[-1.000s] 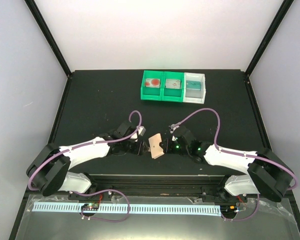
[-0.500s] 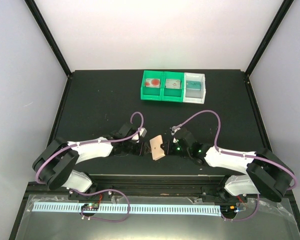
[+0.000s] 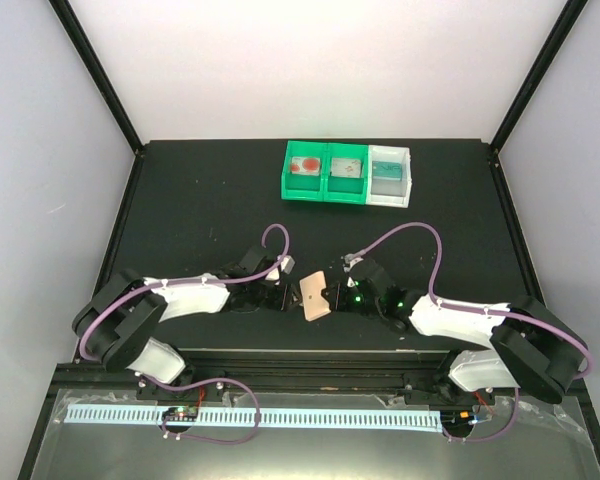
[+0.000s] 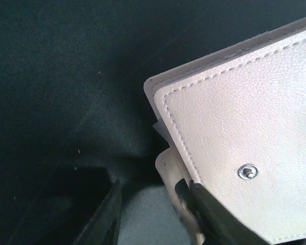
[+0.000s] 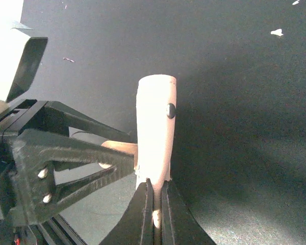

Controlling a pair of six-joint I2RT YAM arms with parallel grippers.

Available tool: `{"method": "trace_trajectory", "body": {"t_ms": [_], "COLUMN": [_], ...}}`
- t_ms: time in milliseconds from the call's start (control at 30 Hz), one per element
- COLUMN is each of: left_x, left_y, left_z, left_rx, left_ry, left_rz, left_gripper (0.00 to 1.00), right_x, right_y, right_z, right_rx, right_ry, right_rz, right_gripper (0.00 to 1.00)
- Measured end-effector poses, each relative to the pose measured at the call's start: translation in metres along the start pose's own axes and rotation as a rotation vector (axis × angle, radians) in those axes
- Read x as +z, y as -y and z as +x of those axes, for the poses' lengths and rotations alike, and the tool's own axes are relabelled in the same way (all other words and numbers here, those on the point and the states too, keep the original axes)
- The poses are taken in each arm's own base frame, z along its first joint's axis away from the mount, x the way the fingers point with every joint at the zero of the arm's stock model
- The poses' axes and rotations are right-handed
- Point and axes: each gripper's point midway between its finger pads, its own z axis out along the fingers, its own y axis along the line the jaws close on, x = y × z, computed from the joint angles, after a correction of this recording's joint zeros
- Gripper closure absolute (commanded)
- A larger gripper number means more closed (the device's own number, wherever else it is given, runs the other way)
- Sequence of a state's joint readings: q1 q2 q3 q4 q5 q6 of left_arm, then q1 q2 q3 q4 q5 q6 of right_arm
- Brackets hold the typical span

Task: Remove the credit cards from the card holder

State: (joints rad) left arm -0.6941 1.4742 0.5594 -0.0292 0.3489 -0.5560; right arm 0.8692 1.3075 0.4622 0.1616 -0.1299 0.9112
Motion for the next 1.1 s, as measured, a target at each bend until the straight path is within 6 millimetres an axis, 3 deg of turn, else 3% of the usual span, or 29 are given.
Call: {"method": "trace_trajectory", "body": {"t_ms": [100,200,467,633,800,1100], "left_x": [0.004,0.007,-0.012,-0.026,-0.040,-0.046], "left_y": [-0.003,-0.005,0.010,0.024,0.038,0.046], "left_z": [0.001,0.003,0.002,-0.002,-0.004,-0.003], "left_rx": [-0.019,-0.034,-0.009,0.015,0.020,0.017], "left_ry": [-0.005,-0.014,0.035,0.075,0.104,0.107], "left_rz": [-0.007,-0.010,0.059,0.118,0.181,0.221], "left_gripper": [0.88,0.98,0.99,0.98,0.98,0.98], "right_x": [0.000,0.001,0.000,-0.008,-0.014,-0.010], "right_y": [0.000,0.000,0.019,0.033,0.018,0.002], "right_z": [0.000,0.002,0.015,0.028,0.023,0.023], "right_rx": [0.004,0.007,-0.007,-0.045,-0.080,-0.064], "right_ry": [0.001,-0.005,-0.059,-0.125,-0.142,-0.174], "right_rz": [-0.003,-0.007,0.073,0.141,0.119,0.060], "right_gripper": [0.98,0.89,0.62,0.52,0.42,0.36]}}
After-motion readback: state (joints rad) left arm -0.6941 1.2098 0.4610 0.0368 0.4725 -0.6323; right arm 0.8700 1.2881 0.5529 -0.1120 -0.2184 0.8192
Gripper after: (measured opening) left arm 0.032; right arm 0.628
